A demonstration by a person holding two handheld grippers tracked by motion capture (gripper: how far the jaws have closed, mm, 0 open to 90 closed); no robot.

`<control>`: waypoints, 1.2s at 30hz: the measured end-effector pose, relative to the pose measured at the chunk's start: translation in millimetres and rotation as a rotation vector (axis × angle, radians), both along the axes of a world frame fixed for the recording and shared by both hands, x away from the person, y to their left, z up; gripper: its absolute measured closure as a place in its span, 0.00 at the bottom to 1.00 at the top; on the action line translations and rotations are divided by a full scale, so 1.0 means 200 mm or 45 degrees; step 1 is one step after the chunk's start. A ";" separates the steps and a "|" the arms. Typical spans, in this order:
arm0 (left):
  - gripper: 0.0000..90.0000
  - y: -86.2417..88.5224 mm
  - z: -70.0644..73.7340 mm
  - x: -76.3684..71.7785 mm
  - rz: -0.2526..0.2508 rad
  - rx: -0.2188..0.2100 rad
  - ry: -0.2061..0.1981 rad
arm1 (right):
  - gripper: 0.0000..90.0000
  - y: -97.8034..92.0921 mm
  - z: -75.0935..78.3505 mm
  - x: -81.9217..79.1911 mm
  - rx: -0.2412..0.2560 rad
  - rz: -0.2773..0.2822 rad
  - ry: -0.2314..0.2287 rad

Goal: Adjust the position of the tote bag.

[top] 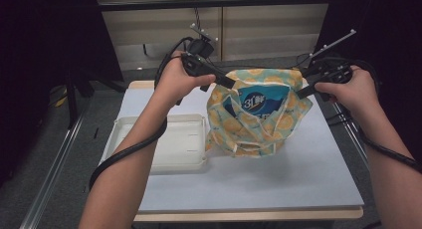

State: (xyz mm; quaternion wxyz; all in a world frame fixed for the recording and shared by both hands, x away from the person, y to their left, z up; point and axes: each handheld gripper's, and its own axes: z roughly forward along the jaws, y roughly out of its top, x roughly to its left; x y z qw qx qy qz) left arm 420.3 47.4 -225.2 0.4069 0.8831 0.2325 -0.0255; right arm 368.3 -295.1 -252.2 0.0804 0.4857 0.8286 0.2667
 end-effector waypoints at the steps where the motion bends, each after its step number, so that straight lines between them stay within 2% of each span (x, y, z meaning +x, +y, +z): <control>1: 0.49 0.00 0.01 -0.01 -0.002 0.002 -0.002 | 0.99 0.00 0.00 0.00 0.002 -0.010 0.003; 4: 0.49 0.00 0.04 -0.01 -0.015 -0.001 -0.021 | 0.99 0.00 0.00 0.00 -0.001 -0.011 0.010; 5: 0.49 0.00 0.04 -0.02 -0.001 -0.008 -0.016 | 0.99 0.00 0.00 0.00 -0.002 -0.006 0.007; 10: 0.50 -0.01 0.06 -0.04 -0.032 0.014 -0.023 | 0.98 0.00 0.00 -0.01 -0.002 -0.007 0.005; 15: 0.53 -0.04 -0.01 -0.04 -0.077 0.084 -0.019 | 0.98 0.00 0.00 -0.01 -0.002 -0.008 0.009; 17: 0.53 -0.05 -0.04 -0.04 -0.080 0.101 -0.012 | 0.98 0.00 -0.01 -0.01 -0.003 -0.004 0.010; 18: 0.55 -0.06 -0.05 -0.04 -0.086 0.093 -0.004 | 0.98 0.00 -0.01 -0.01 -0.002 0.000 0.013; 20: 0.60 -0.06 -0.07 -0.03 -0.102 0.108 0.004 | 0.98 0.01 -0.01 -0.01 -0.004 -0.005 0.009; 21: 0.69 -0.07 -0.07 -0.03 -0.105 0.113 0.008 | 0.98 0.01 -0.01 -0.01 -0.004 -0.005 0.010; 23: 0.73 -0.07 -0.07 -0.03 -0.103 0.136 -0.013 | 0.98 0.01 -0.01 0.00 -0.005 -0.002 0.009; 24: 0.78 -0.08 -0.07 -0.02 -0.110 0.154 -0.004 | 0.98 0.01 -0.01 0.00 -0.005 -0.003 0.010; 28: 0.95 -0.07 -0.05 -0.02 -0.111 0.143 0.012 | 0.98 0.01 -0.01 0.00 -0.004 -0.004 0.008; 31: 0.99 -0.06 -0.01 -0.03 -0.074 0.117 0.022 | 0.98 0.00 0.00 -0.01 -0.004 -0.009 0.008; 34: 1.00 -0.05 0.03 -0.03 -0.076 0.082 0.007 | 0.99 -0.01 0.01 -0.01 -0.004 -0.012 -0.003; 35: 1.00 -0.05 0.05 -0.03 -0.075 0.075 0.008 | 0.99 -0.01 0.01 -0.01 0.008 -0.041 -0.003; 36: 1.00 -0.04 0.06 -0.03 -0.079 0.064 -0.001 | 0.99 -0.01 0.01 -0.01 0.007 -0.039 0.000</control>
